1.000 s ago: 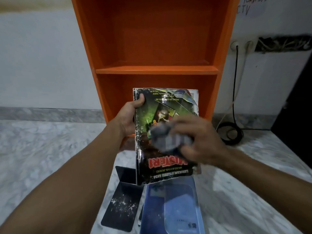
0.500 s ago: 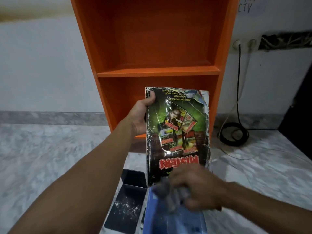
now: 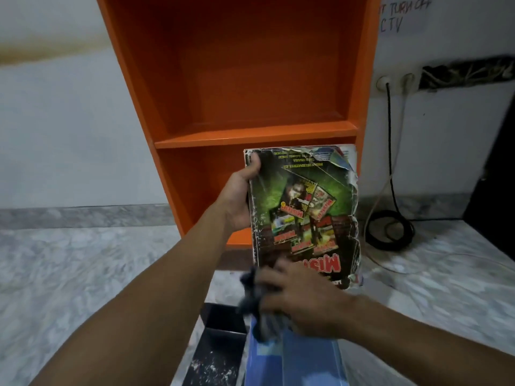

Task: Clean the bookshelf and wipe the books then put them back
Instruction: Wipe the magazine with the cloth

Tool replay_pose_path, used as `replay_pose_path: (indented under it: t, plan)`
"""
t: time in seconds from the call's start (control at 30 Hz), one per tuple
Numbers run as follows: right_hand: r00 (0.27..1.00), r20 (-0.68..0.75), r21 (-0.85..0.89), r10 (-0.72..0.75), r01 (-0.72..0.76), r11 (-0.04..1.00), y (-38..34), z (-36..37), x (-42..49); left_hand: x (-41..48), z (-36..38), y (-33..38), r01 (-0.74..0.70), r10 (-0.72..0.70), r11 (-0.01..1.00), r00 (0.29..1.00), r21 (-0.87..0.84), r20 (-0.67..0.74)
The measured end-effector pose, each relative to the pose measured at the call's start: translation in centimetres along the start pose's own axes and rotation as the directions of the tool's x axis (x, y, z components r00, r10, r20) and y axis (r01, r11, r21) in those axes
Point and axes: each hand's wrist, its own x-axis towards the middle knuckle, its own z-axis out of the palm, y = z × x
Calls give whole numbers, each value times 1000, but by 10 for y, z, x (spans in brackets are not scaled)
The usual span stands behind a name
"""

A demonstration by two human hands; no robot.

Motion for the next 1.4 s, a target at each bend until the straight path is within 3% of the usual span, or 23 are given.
replay_pose_path:
  t: [0.07, 0.13, 0.2, 0.27, 0.33, 0.4, 0.47, 0.5, 0.57, 0.6, 0.63, 0.67, 0.73, 0.8, 0.87, 0.9, 0.93, 1.0, 1.07, 1.13, 1.27, 1.33, 1.4]
  plan:
    - [966, 257, 138, -28, -8, 990, -10, 6, -1, 2, -18, 0, -5, 5, 1000, 1000, -3, 2]
    - [965, 239, 287, 106, -175, 942, -7, -9, 5, 4, -34, 0, 4, -3, 1000, 1000, -22, 16]
    - [964, 25, 420, 265, -251, 872, 4, -36, 18, 4, -48, -1, 5, -6, 999, 1000, -44, -10]
    - [887, -229, 469, 401, -261, 844, 22, -65, 35, 3, -59, -3, 28, -28, 997, 1000, -72, 1]
    - [779, -412, 395, 473, -315, 863, 46, -91, 52, 0, -62, -4, 47, -42, 995, 998, -93, 55]
    - [722, -495, 259, 483, -408, 875, 61, -102, 59, -1, -57, -2, 54, -43, 991, 995, -120, 90]
    - [744, -497, 79, 447, -474, 877, 59, -87, 51, -2, -49, 3, 54, -37, 989, 992, -134, 122]
    - [804, -455, -31, 382, -443, 896, 53, -67, 40, -4, -46, 7, 45, -28, 989, 992, -140, 122]
    - [977, -144, -185, 159, -185, 965, 30, -19, 11, -7, -45, 13, 18, -8, 992, 996, -128, 84]
    - [996, 87, -188, 25, -8, 982, 17, 2, -4, -10, -48, 16, 5, 1, 994, 999, -105, 54]
    - [968, 240, -145, -72, 109, 983, 7, 15, -17, -11, -51, 18, -11, 13, 996, 1000, -85, 17]
    - [957, 274, -103, -99, 132, 986, 2, 18, -25, -12, -52, 21, -30, 28, 998, 999, -62, -27]
    - [990, 141, 17, 8, -10, 1000, 4, 2, -27, -13, -53, 29, -63, 59, 997, 991, -32, -117]
    - [981, -91, 152, 170, -155, 976, 10, -27, -15, -18, -48, 34, -98, 88, 994, 979, -48, -182]
    - [849, -354, 303, 392, -293, 907, 17, -50, 2, -23, -30, 39, -110, 97, 993, 969, -46, -229]
    - [766, -405, 412, 500, -335, 848, 18, -57, 11, -24, -19, 40, -114, 101, 993, 966, -40, -239]
    - [715, -390, 519, 580, -349, 780, 16, -62, 19, -24, -6, 42, -113, 101, 993, 965, -39, -242]
    - [714, -250, 598, 654, -418, 685, 11, -63, 29, -23, 22, 44, -111, 96, 992, 970, -57, -223]
    - [725, -147, 449, 672, -557, 699, 11, -58, 28, -23, 46, 46, -122, 107, 991, 971, -59, -213]
    - [673, -147, 416, 725, -623, 663, 15, -56, 27, -22, 62, 48, -131, 119, 990, 971, -46, -206]
    - [574, -170, 706, 801, -496, 505, 28, -75, 20, -23, 70, 51, -162, 181, 980, 968, 117, -175]
    - [525, -47, 857, 850, -415, 304, 36, -93, 13, -25, 48, 47, -145, 184, 971, 961, 189, -207]
    - [505, 94, 956, 858, -285, 63, 41, -110, 4, -20, 12, 34, -20, 98, 968, 948, 250, -304]
